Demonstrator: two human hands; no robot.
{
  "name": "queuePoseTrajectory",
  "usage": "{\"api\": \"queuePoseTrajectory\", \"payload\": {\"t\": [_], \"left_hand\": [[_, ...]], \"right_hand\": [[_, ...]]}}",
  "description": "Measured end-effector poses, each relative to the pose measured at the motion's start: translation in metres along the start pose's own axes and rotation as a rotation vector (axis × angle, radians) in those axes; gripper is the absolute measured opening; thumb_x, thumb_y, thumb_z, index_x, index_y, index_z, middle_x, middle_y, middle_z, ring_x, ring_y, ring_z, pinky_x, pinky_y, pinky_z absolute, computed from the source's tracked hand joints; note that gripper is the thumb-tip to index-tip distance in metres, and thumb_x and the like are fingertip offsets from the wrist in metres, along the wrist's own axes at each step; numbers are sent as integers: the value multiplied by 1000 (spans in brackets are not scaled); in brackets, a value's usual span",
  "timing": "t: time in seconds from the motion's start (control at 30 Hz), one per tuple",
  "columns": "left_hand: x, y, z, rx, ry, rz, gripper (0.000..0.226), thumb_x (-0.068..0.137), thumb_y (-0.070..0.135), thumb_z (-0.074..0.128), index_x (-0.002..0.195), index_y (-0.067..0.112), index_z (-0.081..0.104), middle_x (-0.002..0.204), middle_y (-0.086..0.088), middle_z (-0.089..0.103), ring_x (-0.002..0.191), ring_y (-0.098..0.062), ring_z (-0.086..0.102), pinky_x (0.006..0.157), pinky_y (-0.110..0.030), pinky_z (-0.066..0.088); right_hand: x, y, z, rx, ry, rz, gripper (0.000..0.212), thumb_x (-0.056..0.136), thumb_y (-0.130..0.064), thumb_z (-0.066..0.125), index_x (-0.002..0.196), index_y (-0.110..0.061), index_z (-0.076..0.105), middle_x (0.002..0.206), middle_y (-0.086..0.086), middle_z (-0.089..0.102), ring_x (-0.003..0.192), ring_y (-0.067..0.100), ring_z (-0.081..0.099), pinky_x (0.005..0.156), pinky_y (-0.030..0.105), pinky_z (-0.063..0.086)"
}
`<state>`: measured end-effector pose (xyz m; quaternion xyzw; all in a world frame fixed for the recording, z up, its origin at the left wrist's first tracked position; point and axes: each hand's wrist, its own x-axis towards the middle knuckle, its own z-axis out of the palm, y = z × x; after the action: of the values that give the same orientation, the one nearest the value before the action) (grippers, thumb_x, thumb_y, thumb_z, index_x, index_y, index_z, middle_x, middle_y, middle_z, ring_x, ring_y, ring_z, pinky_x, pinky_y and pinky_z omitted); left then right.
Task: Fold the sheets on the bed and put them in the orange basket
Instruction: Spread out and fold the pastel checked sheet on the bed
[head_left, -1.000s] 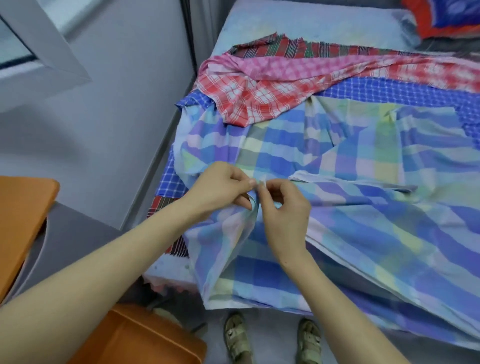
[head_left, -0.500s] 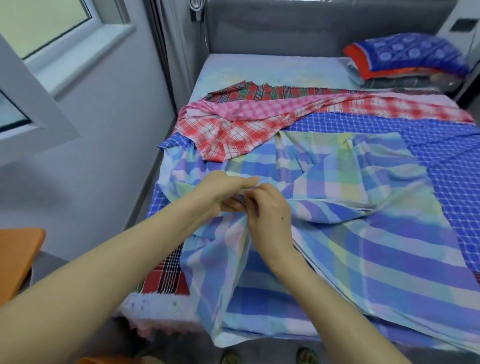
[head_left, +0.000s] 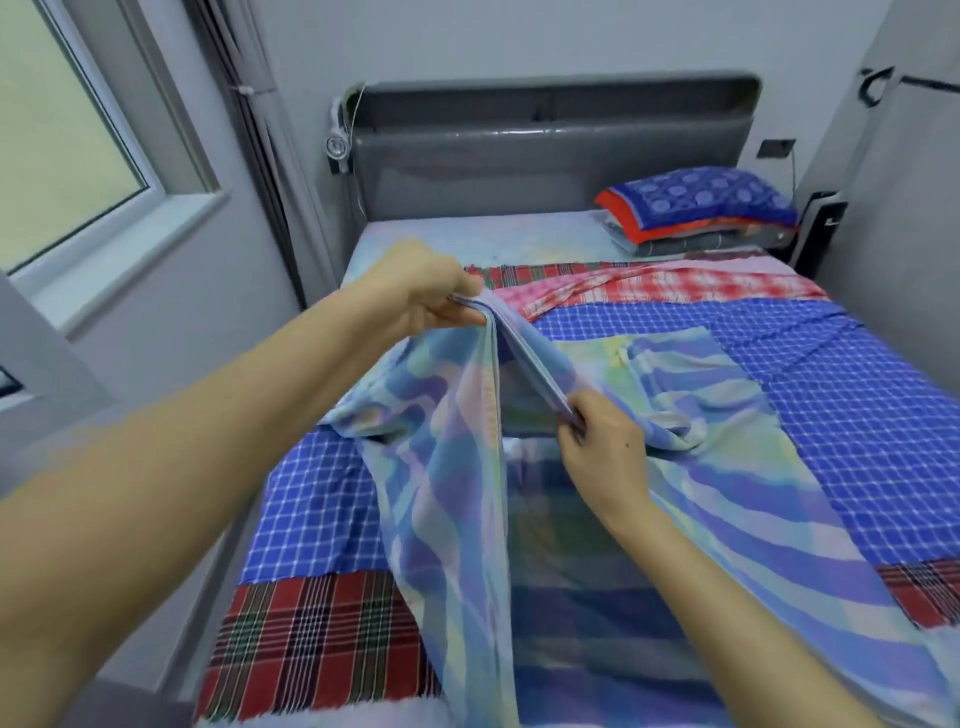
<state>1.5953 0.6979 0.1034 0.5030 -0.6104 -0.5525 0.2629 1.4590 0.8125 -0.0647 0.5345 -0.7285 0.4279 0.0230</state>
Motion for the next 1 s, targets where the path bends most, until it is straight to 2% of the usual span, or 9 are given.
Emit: {"api": "queuePoseTrajectory", "payload": {"t": [0.13,0.23,0.37,0.47,0.57,0.63,0.77,0.93,1.0], "left_hand": [[5,66,-16,-101,55,81,18,93,-1,50,77,4,48,67,-7,57,33,-9,57,44,-20,52],[-2,120,-34,-201,65,127,23,98,3,42,76,4,48,41,-3,59,33,-8,57,39,-18,49],[-11,169,-49,-309,99,193,26,99,4,36,76,1,45,35,-4,55,31,-9,56,36,-20,47],[-21,192,-48,-318,112,234,26,100,4,37,75,0,44,40,-7,57,30,-10,55,37,-21,48],[-28,203,-42,-304,109,267,26,99,3,37,75,-1,44,62,-9,58,29,-10,55,39,-21,49],[-29,205,-38,-288,112,270,27,100,3,36,74,-2,44,54,-10,59,29,-10,54,38,-21,49],[-24,203,-25,-246,126,247,25,99,3,36,76,-2,42,72,-10,54,28,-11,54,36,-22,48],[-18,200,-7,-237,125,225,26,99,2,36,74,-2,40,73,-9,51,26,-13,52,40,-24,49],[-16,200,-1,-257,135,222,26,99,2,37,74,-3,41,74,-10,51,26,-14,53,40,-24,49]], "right_hand": [[34,-14,-33,-45,85,-60,23,79,-1,60,71,-16,44,65,-4,43,58,19,39,53,28,24],[66,-26,-58,-41,91,-44,22,82,-5,57,72,-16,40,60,-7,39,58,21,37,47,25,21],[87,-31,-71,5,79,-132,13,83,-8,59,87,-17,50,68,-6,47,62,22,42,58,32,33],[89,-35,-76,165,141,-167,28,84,-4,64,105,-17,51,78,-7,52,65,14,46,63,28,40],[90,-37,-79,130,274,-352,31,77,9,64,87,-18,53,73,-7,51,64,8,40,59,13,28],[91,-32,-77,18,325,-427,20,73,9,61,75,-11,61,72,-3,56,63,10,44,57,10,26],[78,-27,-75,97,156,-241,20,83,-17,49,80,-12,68,77,-8,56,65,8,52,60,8,35],[51,-32,-57,76,-31,-110,49,79,-70,37,56,-27,43,67,-9,40,62,6,44,55,21,28],[43,-34,-46,34,-56,-86,57,77,-71,43,55,-19,35,66,-7,34,62,10,40,55,25,28]]}}
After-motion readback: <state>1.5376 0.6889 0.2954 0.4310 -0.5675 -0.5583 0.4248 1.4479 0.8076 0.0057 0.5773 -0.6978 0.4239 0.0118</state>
